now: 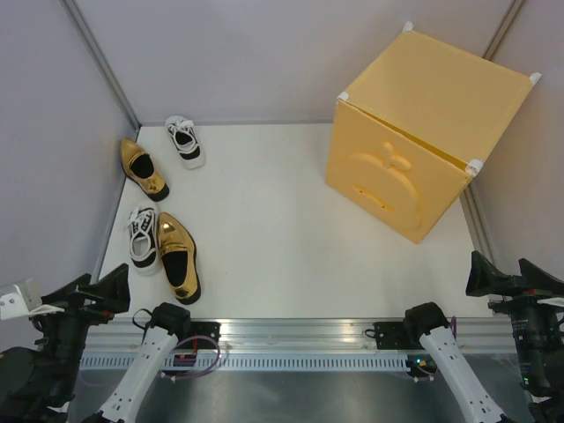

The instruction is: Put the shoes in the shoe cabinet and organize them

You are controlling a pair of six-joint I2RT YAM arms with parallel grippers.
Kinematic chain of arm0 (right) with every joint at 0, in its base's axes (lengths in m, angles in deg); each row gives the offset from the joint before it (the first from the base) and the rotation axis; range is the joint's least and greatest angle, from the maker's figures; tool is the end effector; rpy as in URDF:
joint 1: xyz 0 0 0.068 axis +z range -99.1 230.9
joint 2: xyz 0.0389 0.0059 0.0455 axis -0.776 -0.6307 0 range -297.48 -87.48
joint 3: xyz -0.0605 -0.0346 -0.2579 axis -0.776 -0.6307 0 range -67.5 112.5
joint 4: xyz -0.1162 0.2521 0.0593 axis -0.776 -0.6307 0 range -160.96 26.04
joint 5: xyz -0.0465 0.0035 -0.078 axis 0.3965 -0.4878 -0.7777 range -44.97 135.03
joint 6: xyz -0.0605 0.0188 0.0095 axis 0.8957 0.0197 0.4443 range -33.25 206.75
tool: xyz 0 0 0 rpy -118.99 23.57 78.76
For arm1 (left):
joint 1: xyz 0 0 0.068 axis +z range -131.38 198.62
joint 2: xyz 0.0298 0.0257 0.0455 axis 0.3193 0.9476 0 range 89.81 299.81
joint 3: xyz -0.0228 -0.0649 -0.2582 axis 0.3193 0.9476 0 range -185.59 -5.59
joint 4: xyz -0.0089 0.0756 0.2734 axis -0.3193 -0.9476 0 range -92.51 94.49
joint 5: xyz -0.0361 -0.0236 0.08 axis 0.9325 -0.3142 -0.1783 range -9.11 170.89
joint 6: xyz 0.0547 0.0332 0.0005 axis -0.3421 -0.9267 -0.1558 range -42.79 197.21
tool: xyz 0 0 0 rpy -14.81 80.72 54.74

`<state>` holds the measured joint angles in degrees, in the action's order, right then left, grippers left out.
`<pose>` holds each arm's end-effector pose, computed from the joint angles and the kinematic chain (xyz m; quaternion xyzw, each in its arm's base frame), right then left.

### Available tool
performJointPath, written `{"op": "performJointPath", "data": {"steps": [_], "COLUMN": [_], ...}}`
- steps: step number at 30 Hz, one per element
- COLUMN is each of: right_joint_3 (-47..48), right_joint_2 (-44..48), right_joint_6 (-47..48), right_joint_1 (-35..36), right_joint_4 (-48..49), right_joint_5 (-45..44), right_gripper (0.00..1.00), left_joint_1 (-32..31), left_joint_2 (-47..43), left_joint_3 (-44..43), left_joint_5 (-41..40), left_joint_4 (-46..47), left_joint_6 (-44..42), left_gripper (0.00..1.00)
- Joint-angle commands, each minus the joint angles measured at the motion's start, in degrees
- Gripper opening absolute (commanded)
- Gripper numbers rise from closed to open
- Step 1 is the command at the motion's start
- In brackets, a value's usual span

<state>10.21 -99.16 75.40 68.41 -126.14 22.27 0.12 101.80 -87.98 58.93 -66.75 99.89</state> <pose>-0.0506 -0.0360 0.4437 0.1080 0.6763 0.0479 0.7271 -0.0690 0.0426 0.4387 -0.1591 0.6939 -0.1153 0.6928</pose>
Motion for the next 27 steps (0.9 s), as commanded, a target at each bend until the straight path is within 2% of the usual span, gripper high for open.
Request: {"op": "performJointPath", "data": {"steps": [1,4,7,15,19,27], "right_joint_3": [0.86,0.69,0.69,0.16,-0.28,-3.27], "right_joint_2": [-1.24,-0.97,-1.15,-8.87,-16.68,-26.19], "right_joint_6": [0.9,0.54,0.99,-4.02,-6.21,-6.05], "right_joint_1": [0.24,0.24,0.24,0.32,0.32,0.32], "right_joint_4": [0.21,1.08,2.32,1.61,2.49,9.96], "right_joint_5": [-0.43,0.43,4.84,1.24,-2.36,-8.08], "right_gripper": [0.98,0.98,0.98,0.98,0.98,0.98], "left_joint_1": [-0.22,-0.22,-0.13,-0.22,-0.22,-0.22], "left_joint_2": [2.25,1.9,2.25,4.97,4.8,5.24], "left_joint_3": [1.0,2.75,5.83,9.97,11.28,11.81], "left_joint_5": [3.22,4.81,7.62,14.92,17.12,21.34], "left_joint_4": [-0.56,-0.48,0.31,1.9,2.6,2.78], "left_joint_6": [2.19,3.51,4.3,3.6,3.51,3.61], "left_gripper": [1.0,1.0,1.0,1.0,1.0,1.0]}}
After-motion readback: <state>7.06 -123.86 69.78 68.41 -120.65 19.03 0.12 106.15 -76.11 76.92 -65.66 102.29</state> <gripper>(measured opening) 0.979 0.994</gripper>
